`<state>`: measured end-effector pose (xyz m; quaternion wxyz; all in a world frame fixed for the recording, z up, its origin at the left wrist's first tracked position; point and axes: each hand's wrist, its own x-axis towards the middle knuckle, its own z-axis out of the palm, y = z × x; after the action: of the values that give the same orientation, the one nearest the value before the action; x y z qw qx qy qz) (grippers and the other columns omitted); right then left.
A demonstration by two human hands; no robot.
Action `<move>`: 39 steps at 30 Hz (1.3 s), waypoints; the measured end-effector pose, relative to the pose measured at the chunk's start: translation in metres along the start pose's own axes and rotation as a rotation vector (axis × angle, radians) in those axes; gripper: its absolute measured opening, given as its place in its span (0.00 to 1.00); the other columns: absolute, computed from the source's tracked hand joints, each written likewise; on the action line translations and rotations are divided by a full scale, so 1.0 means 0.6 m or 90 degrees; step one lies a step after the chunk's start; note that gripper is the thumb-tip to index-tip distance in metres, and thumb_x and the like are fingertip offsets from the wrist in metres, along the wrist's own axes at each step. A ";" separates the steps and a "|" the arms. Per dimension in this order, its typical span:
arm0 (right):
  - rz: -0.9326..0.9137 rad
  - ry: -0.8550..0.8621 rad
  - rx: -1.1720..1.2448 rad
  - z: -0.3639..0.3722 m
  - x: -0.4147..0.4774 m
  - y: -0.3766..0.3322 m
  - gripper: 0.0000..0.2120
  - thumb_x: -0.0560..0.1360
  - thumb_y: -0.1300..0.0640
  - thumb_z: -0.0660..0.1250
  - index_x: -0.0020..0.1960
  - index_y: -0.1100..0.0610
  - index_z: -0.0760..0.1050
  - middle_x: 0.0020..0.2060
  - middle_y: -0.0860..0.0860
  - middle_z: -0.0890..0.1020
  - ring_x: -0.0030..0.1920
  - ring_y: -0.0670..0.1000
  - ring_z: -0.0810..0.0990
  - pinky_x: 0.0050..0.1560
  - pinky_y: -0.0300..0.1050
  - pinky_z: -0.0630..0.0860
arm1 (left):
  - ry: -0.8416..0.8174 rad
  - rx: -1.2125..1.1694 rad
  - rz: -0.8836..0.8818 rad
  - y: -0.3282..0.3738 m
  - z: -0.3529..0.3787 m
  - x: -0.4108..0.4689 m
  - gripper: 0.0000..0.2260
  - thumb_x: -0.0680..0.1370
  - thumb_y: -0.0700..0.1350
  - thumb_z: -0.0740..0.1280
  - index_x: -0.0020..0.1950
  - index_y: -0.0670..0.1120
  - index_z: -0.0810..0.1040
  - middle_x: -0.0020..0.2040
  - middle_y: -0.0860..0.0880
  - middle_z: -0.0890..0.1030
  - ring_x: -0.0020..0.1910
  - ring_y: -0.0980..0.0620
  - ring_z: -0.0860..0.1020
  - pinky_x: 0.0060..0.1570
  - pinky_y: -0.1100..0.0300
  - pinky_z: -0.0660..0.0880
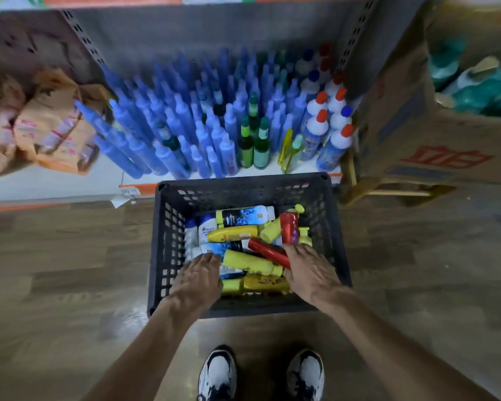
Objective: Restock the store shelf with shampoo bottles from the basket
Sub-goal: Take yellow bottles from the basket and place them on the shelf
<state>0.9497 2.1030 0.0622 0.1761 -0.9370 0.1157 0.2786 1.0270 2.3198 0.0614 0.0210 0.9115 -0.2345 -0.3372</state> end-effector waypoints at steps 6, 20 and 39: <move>-0.022 0.040 -0.052 0.133 0.169 0.038 0.26 0.79 0.55 0.63 0.75 0.54 0.59 0.70 0.52 0.69 0.70 0.53 0.66 0.71 0.51 0.65 | 0.027 0.048 0.006 -0.049 0.118 0.166 0.24 0.80 0.47 0.59 0.76 0.46 0.58 0.74 0.47 0.64 0.73 0.48 0.63 0.71 0.52 0.63; -0.038 0.134 -0.095 0.178 0.313 0.064 0.28 0.79 0.59 0.58 0.78 0.54 0.57 0.74 0.53 0.66 0.72 0.55 0.64 0.71 0.52 0.65 | 0.058 0.035 -0.017 -0.116 0.168 0.314 0.27 0.78 0.50 0.64 0.74 0.47 0.59 0.72 0.46 0.65 0.70 0.45 0.66 0.65 0.45 0.68; -0.040 0.168 -0.080 0.198 0.339 0.084 0.28 0.75 0.71 0.61 0.72 0.55 0.65 0.63 0.53 0.71 0.64 0.54 0.68 0.59 0.49 0.72 | 0.066 0.004 -0.037 -0.095 0.186 0.337 0.23 0.78 0.45 0.65 0.71 0.46 0.64 0.67 0.46 0.70 0.63 0.45 0.73 0.54 0.56 0.70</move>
<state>1.0433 2.0797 -0.1587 0.1089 -0.9779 0.0906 0.1541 1.1150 2.2942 -0.1583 0.0206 0.9343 -0.2075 -0.2891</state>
